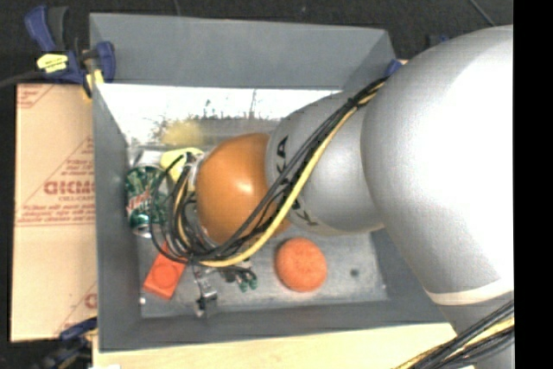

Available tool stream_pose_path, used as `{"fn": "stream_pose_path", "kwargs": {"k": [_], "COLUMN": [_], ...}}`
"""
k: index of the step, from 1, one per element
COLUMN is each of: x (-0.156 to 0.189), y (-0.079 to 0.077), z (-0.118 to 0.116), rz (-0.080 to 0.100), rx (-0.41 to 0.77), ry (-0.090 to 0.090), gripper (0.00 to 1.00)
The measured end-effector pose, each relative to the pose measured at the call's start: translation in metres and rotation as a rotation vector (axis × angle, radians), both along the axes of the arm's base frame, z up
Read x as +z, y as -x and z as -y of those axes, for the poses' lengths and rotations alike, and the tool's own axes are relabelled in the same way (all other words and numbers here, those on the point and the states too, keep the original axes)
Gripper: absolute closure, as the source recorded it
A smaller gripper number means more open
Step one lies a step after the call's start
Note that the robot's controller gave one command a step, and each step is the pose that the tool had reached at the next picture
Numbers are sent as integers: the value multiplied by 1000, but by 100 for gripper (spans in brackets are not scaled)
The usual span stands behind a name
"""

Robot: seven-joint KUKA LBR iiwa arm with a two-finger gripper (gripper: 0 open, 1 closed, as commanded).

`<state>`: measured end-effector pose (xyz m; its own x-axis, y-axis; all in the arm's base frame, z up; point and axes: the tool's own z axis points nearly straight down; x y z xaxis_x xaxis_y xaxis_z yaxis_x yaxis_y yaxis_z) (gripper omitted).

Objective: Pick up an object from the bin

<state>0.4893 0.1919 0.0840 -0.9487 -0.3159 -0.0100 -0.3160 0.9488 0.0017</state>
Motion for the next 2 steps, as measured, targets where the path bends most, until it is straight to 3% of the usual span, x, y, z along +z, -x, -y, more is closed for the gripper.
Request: {"fn": "stream_pose_path", "kwargs": {"k": [1,2], "x": [-1,-1], "y": [1,1], "z": [-8,-8], "rz": [22,22], "rx": [83,82], "ry": [-1,-1], "gripper": [100,100]}}
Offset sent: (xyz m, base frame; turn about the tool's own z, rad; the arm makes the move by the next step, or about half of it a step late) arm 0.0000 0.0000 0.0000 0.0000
